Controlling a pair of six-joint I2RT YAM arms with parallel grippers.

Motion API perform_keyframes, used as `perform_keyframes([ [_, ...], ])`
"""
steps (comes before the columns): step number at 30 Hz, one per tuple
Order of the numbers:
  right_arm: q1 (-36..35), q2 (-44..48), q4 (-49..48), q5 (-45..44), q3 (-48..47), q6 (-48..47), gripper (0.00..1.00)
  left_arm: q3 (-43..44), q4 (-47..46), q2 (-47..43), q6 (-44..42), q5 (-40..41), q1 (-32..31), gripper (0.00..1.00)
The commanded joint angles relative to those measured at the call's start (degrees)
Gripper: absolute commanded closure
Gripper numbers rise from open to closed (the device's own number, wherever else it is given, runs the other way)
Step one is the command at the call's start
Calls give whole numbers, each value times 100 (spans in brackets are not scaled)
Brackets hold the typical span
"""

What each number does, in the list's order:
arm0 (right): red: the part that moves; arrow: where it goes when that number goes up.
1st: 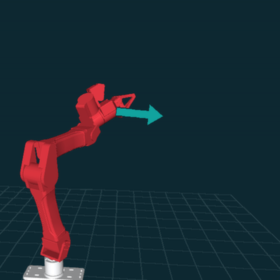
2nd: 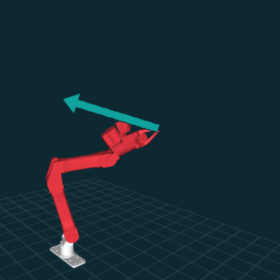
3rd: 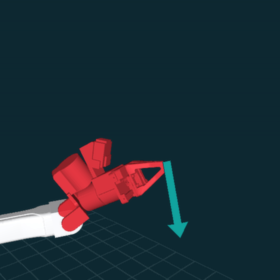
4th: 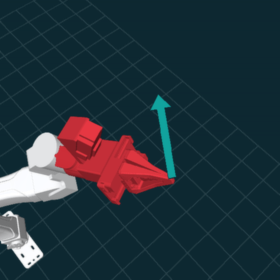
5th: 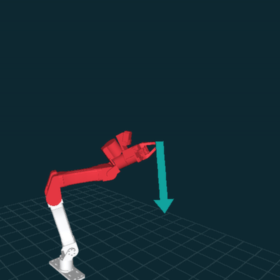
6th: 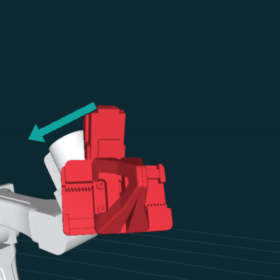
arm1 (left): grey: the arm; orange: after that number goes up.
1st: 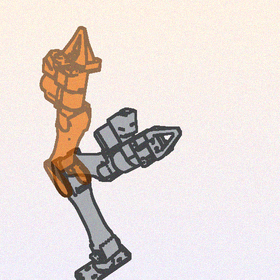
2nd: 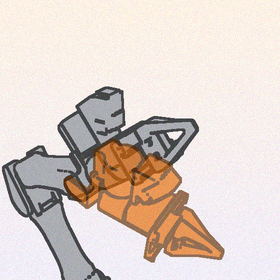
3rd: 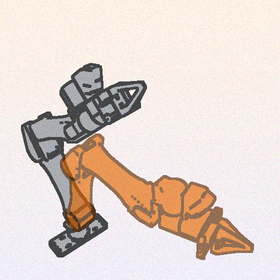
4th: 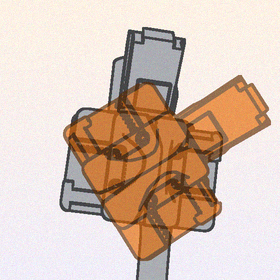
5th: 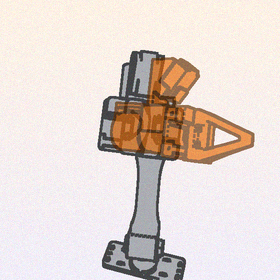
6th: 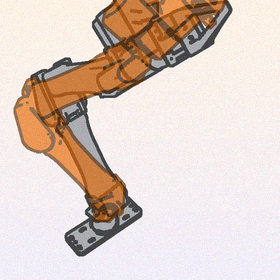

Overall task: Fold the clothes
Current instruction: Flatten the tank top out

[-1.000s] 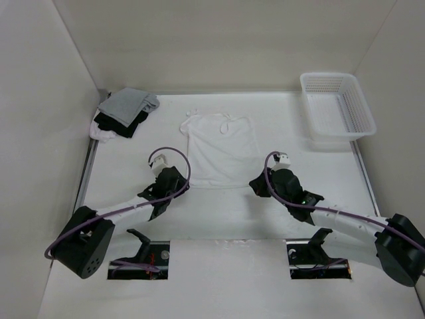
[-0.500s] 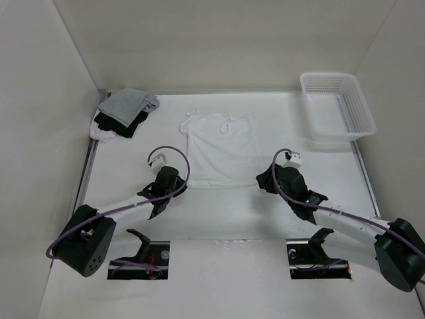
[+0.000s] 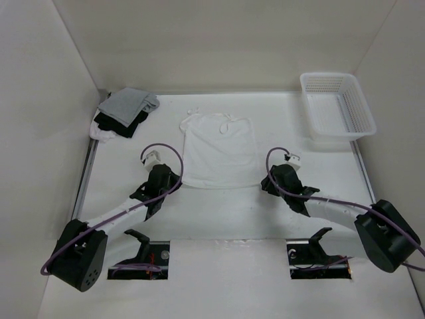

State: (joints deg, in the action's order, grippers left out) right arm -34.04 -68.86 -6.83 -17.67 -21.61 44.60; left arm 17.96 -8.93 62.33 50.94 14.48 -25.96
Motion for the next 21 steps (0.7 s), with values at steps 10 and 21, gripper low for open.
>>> perform_keyframes([
  [10,69,-365,-609,387,-274,181,68,-90,-241,-71,-181,-182,95,96],
  [21,104,-769,-740,396,-511,163,88,-73,-250,-124,-163,-191,78,96],
])
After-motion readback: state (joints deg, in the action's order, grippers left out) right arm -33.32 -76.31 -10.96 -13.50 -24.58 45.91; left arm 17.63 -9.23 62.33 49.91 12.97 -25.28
